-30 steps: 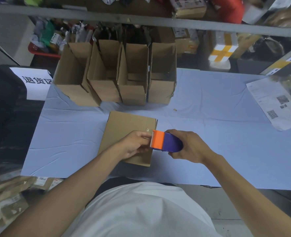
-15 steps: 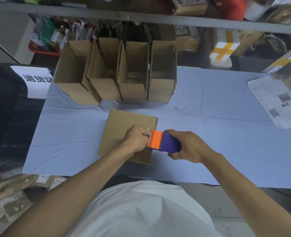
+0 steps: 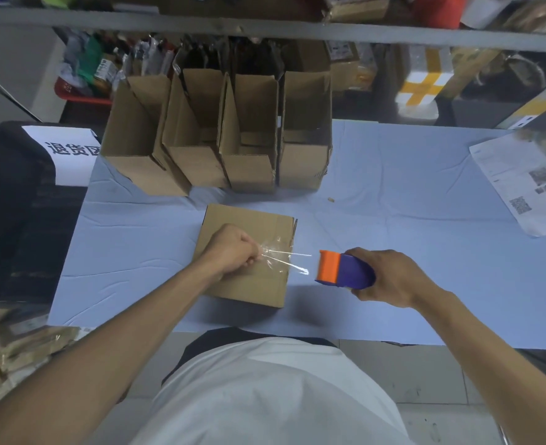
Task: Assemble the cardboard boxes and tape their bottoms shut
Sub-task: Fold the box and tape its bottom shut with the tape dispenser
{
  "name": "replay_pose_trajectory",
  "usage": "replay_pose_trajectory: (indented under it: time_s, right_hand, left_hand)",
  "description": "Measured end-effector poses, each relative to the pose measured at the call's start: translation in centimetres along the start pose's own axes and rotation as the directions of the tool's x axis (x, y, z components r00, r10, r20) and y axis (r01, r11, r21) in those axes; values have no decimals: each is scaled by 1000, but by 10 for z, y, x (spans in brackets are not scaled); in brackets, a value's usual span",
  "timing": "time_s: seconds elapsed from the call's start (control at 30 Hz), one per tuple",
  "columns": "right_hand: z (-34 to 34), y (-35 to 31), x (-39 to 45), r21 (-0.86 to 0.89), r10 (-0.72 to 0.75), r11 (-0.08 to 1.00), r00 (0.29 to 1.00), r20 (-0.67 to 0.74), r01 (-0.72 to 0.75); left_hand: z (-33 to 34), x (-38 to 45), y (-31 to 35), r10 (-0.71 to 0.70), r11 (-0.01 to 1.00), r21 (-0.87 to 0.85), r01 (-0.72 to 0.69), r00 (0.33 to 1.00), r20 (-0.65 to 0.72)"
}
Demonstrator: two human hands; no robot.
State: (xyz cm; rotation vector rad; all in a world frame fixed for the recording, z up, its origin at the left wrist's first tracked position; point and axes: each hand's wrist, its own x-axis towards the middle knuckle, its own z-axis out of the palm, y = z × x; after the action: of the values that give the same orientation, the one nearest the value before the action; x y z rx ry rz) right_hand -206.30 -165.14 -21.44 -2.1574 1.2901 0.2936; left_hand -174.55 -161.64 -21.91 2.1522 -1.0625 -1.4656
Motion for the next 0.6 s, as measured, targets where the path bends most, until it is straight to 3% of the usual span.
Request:
replay_pose_trajectory:
  time_s: [0.2,0.37,0.5,0.6]
  right_hand:
    - [10,3,10,-30,4,1000,1000,17,-3]
    - [15,5,20,-52,10,999,999,46,-8]
    - [22,4,29,-88,17,996,996,88,-9]
    - [27,-2,37,-121,28,993,993,111,-15]
  left_hand:
    - [13,3,-3,-27,1000,-9,27,1000,-3]
    - [17,8,-10,7,971,237,10,997,-71]
    - [20,10,-9,99,850,527,-14,986,-134]
    - [17,12,-3,214,674,738,-38,966,-146]
